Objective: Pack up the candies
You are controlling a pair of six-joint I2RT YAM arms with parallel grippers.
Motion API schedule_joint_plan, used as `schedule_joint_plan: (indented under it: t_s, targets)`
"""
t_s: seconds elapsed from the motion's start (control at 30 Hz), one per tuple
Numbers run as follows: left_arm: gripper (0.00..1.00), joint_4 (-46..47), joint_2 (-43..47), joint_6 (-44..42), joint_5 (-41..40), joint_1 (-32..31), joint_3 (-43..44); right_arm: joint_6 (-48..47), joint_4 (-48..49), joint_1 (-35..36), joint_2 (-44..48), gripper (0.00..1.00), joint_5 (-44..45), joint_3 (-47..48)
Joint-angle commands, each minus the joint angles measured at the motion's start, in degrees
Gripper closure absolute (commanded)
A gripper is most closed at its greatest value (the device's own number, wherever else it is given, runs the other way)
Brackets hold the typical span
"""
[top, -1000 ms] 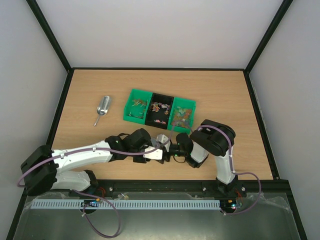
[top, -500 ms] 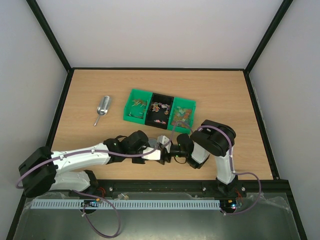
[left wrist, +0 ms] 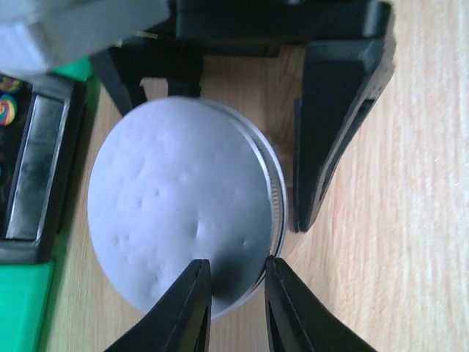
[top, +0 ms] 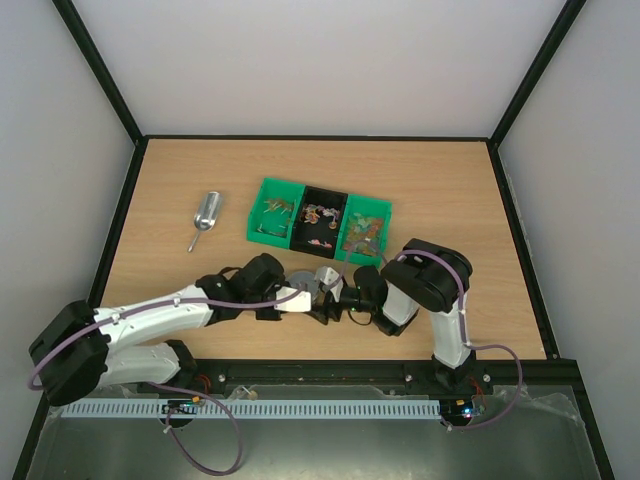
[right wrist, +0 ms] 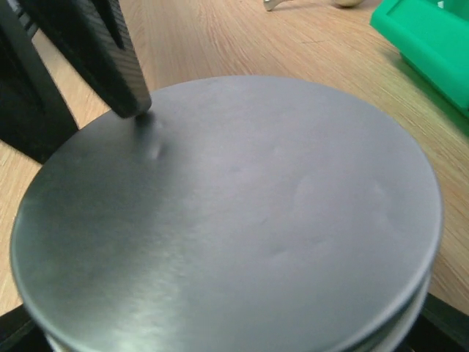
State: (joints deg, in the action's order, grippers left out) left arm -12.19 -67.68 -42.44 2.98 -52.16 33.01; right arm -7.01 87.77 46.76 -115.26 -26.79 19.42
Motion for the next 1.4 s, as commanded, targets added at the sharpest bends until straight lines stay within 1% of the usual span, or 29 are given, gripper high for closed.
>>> schedule_joint_plan:
  t_s: [0.0,0.07,0.17,0.23,0.3,0.4,0.5,0.7,0.8,0.97,1.13,1.37]
  targets:
    - [0.79,-4.50,0.69,-1.51,-6.82,6.38,-1.10,-1.54,-0.92,1.04,-1.36,0.55,-4.61,-1.46]
    - [0.78,-6.82,1.90,-1.64,-4.33,8.17,-0.01,-1.10,-1.37,0.98,-1.58,0.55,-3.14,-1.04]
    - [0.77,-9.67,5.22,-3.34,-0.99,7.90,0.82,-1.12,-2.18,0.89,-1.87,0.54,-3.08,-0.38]
    - [0.77,-10.10,7.85,-3.45,0.33,5.54,0.70,-1.04,-2.27,0.92,-2.04,0.54,-2.95,-0.26]
    - [0.76,-10.46,8.38,-2.05,0.85,1.80,1.24,-1.10,-2.24,0.89,-2.07,0.54,-2.68,-0.25]
    - [0.75,-9.20,5.34,1.27,0.26,-3.54,2.58,-1.00,-2.25,0.90,-2.07,0.54,-2.72,-0.29]
    - [0.73,-6.41,1.76,2.89,-0.20,-6.52,4.40,-0.99,-2.25,0.89,-1.96,0.54,-2.67,-0.35]
    - [0.73,-3.09,-3.80,4.37,-1.75,-8.23,6.39,-1.08,-2.16,0.88,-1.98,0.54,-2.97,-0.41]
    - [0.74,-2.19,-4.81,4.11,-2.72,-8.35,5.92,-1.16,-2.16,0.97,-1.90,0.54,-3.16,-0.44]
    - [0.77,-1.25,-3.39,2.13,-5.23,-7.51,2.55,-1.32,-2.20,0.99,-1.90,0.55,-3.61,-0.61]
    - [0.79,-2.91,-1.11,2.62,-6.14,-3.66,0.70,-1.64,-2.33,0.98,-1.89,0.55,-4.48,-0.57]
    - [0.80,-3.30,1.22,0.79,-7.62,1.62,-1.54,-1.83,-2.42,0.90,-1.72,0.56,-5.10,-0.79]
